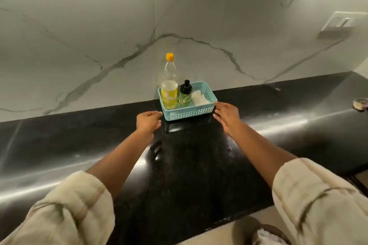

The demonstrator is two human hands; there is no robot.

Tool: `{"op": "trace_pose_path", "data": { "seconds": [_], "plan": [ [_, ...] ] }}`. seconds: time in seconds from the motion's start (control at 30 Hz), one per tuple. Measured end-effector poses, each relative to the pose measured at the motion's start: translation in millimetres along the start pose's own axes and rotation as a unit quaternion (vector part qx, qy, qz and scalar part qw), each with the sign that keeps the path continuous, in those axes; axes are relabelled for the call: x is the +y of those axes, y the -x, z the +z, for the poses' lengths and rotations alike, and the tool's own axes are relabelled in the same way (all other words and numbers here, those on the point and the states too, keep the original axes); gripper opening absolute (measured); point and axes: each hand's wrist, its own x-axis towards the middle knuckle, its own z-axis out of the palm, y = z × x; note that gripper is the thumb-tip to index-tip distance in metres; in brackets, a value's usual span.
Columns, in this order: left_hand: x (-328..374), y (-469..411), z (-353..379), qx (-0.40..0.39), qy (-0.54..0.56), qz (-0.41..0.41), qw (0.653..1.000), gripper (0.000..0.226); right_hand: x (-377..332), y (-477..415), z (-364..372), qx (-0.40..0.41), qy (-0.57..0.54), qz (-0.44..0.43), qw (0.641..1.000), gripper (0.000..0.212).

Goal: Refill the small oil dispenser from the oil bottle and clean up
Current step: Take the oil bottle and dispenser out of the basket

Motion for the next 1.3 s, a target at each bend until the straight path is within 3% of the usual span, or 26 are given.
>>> {"op": "trace_pose_path", "data": {
  "seconds": [0.23,0.33,0.7,1.07,1.3],
  "plan": [
    [8.2,-63.6,24.8,0.075,-0.122,0.000,0.990,0.025,2.4,-60.4,12.0,0.070,0.109,-0.025,0.991,0.063],
    [12.9,-72.7,32.3,0.069,-0.143,0.005,0.987,0.024,0.6,-76.9,18.1,0.070,0.136,-0.038,0.988,0.067],
    [13.2,-89.1,34.6,0.040,-0.232,0.012,0.972,0.023,8.2,-106.4,12.4,0.085,0.283,-0.071,0.953,0.035],
    [-29.4,25.4,-7.1,0.005,-0.203,0.009,0.979,0.010,48.2,4.6,-29.6,0.099,0.269,-0.073,0.955,0.042],
    [-68.9,108.5,-30.4,0.014,-0.176,-0.012,0.984,0.023,91.9,67.9,-68.1,0.107,0.252,-0.071,0.959,0.038]
  ]
}}
